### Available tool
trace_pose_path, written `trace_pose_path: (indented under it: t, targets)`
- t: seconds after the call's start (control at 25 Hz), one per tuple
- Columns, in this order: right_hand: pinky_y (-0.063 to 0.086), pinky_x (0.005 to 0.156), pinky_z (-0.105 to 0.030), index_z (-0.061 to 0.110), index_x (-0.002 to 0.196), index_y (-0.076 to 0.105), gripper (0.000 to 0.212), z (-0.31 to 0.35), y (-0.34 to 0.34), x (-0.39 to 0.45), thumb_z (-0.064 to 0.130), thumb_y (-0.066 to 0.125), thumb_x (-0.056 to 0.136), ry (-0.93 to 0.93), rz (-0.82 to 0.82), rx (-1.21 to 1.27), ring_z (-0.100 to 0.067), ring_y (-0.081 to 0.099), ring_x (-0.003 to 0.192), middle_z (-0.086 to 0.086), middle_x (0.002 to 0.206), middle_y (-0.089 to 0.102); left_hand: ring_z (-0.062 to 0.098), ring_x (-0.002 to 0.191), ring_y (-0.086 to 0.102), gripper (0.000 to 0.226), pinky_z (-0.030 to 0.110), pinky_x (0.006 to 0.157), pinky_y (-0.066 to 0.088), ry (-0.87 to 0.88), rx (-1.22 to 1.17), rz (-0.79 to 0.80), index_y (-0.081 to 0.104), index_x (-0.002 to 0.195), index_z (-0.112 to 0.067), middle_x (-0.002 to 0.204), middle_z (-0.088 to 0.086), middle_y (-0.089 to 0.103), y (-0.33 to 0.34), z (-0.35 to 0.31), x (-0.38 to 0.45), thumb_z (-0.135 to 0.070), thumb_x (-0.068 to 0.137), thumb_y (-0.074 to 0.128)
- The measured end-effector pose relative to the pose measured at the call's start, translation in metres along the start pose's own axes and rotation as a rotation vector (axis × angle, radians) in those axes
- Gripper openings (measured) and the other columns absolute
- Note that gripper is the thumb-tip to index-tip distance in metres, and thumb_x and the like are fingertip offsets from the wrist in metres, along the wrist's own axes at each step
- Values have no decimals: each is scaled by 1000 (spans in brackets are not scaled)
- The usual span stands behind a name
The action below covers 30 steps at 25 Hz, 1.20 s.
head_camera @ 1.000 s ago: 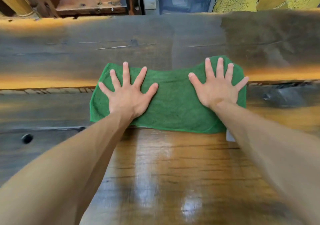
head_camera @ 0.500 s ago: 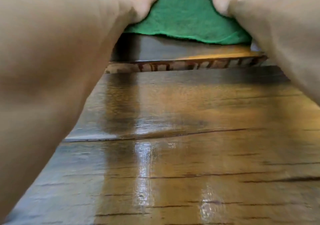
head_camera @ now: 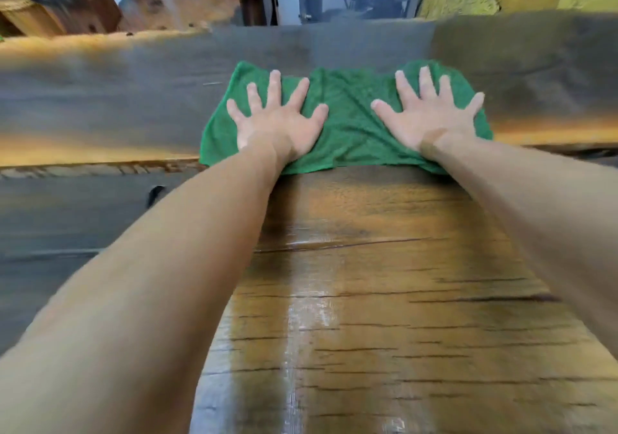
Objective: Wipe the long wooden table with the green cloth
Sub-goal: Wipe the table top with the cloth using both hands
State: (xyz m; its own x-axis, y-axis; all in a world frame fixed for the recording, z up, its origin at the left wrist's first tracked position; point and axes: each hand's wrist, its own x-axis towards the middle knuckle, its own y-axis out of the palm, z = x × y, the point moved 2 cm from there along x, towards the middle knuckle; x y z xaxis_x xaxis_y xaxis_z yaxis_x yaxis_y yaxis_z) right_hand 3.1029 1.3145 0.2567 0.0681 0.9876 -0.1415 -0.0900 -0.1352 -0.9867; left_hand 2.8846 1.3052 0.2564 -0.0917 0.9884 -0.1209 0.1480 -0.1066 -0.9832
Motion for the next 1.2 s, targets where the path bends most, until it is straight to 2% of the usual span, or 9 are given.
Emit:
trace_pose_path:
  t: [0.32, 0.6, 0.96, 1.2]
  targets:
    - [-5, 115, -70, 44, 157, -6, 76, -13, 20, -130, 79, 5, 90, -115, -30, -20, -24, -12, 154, 6, 168, -12, 33, 155, -14, 70, 65, 119, -7, 10, 56, 8, -8, 158, -47, 168, -4, -20, 19, -15, -138, -75, 95, 7]
    - [-5, 115, -70, 45, 155, -16, 82, -34, 39, -258, 78, -16, 80, -150, 20, -48, -27, -16, 153, 5, 167, -18, 34, 155, -17, 71, 68, 118, -5, 16, 73, 61, -16, 156, -47, 168, -3, -21, 37, -18, -271, -74, 93, 2]
    - [-9, 115, -69, 46, 155, -15, 75, -68, 52, -411, 79, 3, 90, -116, 71, -8, -26, -21, 152, 6, 166, -21, 34, 154, -21, 74, 70, 116, -7, -15, 71, 112, -22, 151, -53, 166, -7, -26, 50, 1, -431, -82, 85, -5]
    - [-10, 116, -67, 47, 155, -14, 76, -81, 66, -504, 80, 3, 89, -123, 72, -10, -25, -21, 153, 7, 166, -21, 34, 153, -22, 78, 70, 116, -8, -20, 102, 131, -25, 151, -50, 165, -5, -28, 64, 10, -536, -83, 84, -5]
